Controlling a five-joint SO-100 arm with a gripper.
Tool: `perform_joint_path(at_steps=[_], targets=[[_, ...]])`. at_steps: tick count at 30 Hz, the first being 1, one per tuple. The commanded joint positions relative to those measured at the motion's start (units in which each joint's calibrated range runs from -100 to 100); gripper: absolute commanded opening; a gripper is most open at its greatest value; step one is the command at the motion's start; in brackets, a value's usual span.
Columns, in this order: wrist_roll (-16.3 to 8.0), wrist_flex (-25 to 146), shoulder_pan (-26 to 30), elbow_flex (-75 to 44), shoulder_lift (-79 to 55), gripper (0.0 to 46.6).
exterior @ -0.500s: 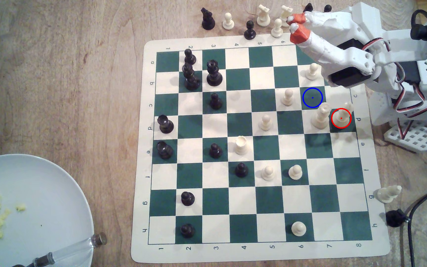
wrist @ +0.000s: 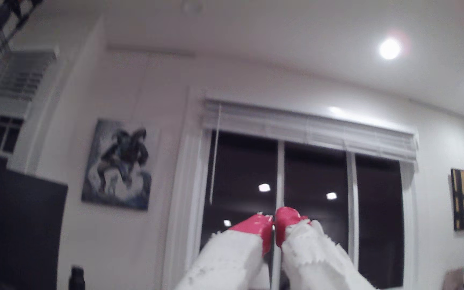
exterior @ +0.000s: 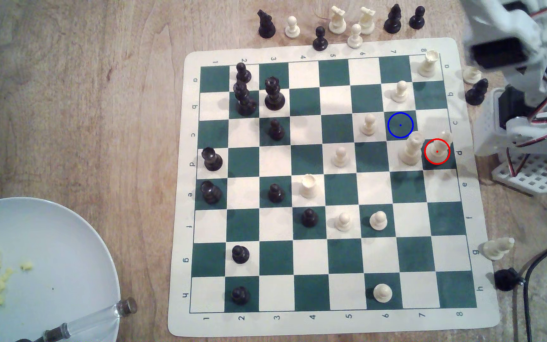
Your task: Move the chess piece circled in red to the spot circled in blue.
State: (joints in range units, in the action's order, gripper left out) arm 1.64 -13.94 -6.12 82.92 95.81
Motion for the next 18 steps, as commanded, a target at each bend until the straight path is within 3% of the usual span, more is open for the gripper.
perform_joint_path(at_steps=[1, 9, 16, 18], targets=[[-0.10, 20.74, -3.85, -11.02, -0.06, 0.2], [-0.15, 61.36, -17.07, -30.15, -0.99, 0.2], [-0.15, 77.17, -18.32, -41.12, -2.18, 0.7], [-0.20, 82.33, -17.85, -43.75, -2.86, 5.6]])
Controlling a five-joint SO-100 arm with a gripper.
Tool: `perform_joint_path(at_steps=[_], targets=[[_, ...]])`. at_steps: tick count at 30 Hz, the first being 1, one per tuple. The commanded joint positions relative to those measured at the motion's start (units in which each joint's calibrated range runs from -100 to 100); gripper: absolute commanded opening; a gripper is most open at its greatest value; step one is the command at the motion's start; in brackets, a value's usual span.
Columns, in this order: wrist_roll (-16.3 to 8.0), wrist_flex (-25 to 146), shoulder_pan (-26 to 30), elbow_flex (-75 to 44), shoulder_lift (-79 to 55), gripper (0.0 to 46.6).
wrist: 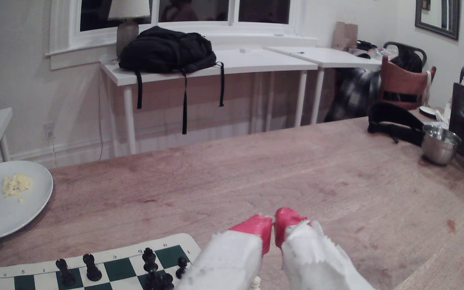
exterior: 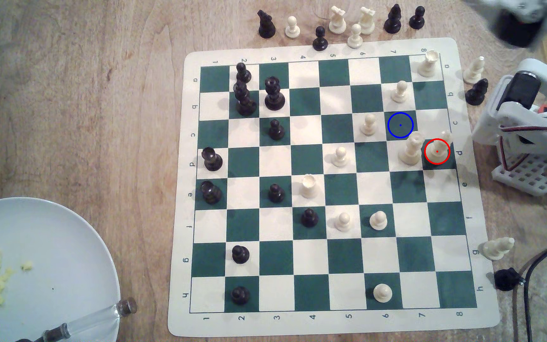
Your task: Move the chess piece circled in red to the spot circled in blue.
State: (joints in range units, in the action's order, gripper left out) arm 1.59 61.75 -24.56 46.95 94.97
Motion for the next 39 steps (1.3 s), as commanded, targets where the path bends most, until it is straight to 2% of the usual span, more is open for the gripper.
perform_joint_path(at_steps=[1, 5, 12, 14, 16, 17, 18, 21, 25, 28, 39], targets=[[0.00, 8.44, 0.82, -8.06, -2.10, 7.3], [-0.10, 19.41, 5.59, -11.05, -6.77, 5.4], [-1.76, 37.76, 15.99, -11.59, -14.92, 5.5], [-2.30, 38.25, 17.71, -10.41, -15.18, 5.8], [-2.74, 38.25, 19.20, -9.51, -15.94, 7.8], [-2.83, 38.25, 20.45, -8.24, -16.70, 12.0], [-2.83, 38.25, 21.08, -7.15, -16.87, 14.0], [-3.27, 38.25, 24.21, -2.98, -18.49, 15.0], [-3.37, 38.25, 25.93, 2.01, -20.78, 15.5], [-4.00, 38.25, 25.38, 3.00, -24.17, 19.6], [-2.88, 38.25, 21.55, 8.63, -30.12, 18.9]])
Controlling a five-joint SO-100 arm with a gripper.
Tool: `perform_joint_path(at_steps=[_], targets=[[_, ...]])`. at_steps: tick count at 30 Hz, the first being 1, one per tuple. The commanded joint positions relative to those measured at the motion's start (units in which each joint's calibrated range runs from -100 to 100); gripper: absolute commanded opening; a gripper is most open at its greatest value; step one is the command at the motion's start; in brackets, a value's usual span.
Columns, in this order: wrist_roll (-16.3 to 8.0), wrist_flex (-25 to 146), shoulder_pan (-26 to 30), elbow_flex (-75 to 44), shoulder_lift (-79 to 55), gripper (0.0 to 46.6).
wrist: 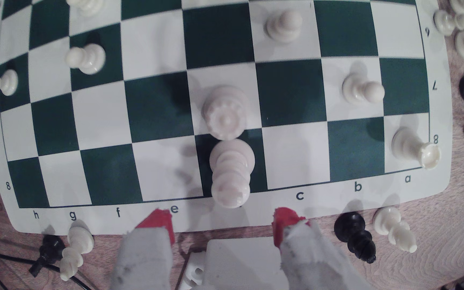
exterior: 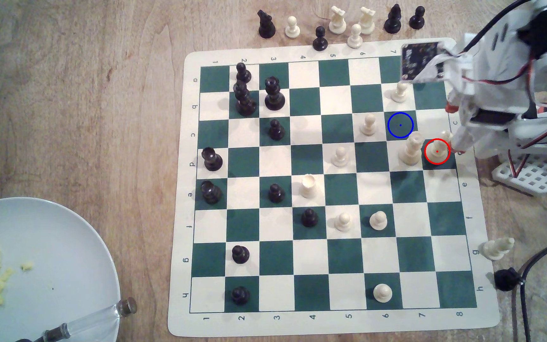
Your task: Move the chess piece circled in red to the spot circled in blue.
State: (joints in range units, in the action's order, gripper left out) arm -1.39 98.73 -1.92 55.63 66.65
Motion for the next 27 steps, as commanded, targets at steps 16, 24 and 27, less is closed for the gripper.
perform_joint_path(at_steps=[16, 24, 27], targets=[[-0.15, -3.39, -1.80, 3.67, -4.17, 20.4], [-0.24, -6.18, -1.72, 5.03, -6.04, 20.5], [-0.29, -7.73, -1.64, 5.84, -7.48, 20.3]])
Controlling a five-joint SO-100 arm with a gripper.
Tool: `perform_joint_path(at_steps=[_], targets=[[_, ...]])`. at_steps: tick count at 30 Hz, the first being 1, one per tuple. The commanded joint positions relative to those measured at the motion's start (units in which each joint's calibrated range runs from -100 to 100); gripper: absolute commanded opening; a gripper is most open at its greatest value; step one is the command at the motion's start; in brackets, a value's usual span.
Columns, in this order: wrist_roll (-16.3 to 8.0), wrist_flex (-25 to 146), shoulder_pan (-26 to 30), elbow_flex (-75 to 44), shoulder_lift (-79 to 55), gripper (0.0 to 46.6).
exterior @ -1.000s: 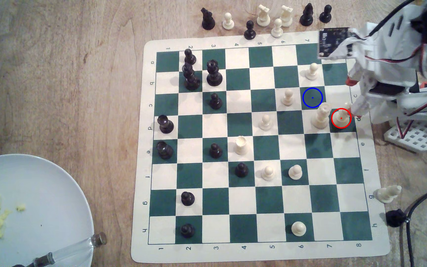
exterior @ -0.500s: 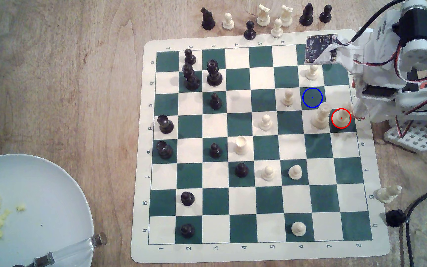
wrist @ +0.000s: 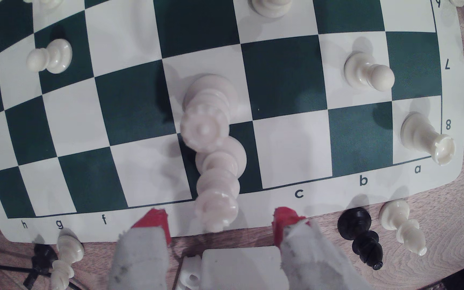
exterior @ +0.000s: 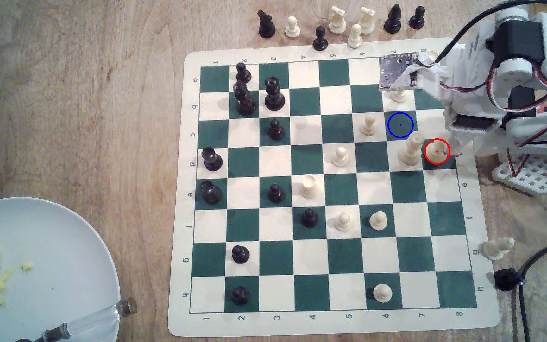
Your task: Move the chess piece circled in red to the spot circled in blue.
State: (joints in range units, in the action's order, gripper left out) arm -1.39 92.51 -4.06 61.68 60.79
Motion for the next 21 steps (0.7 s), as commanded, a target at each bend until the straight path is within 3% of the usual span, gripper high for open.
perform_joint_path(at_steps=[1, 21], targets=[[-0.34, -2.01, 0.50, 0.06, -2.13, 20.3], [-1.37, -8.32, 2.06, 3.23, -6.12, 15.9]])
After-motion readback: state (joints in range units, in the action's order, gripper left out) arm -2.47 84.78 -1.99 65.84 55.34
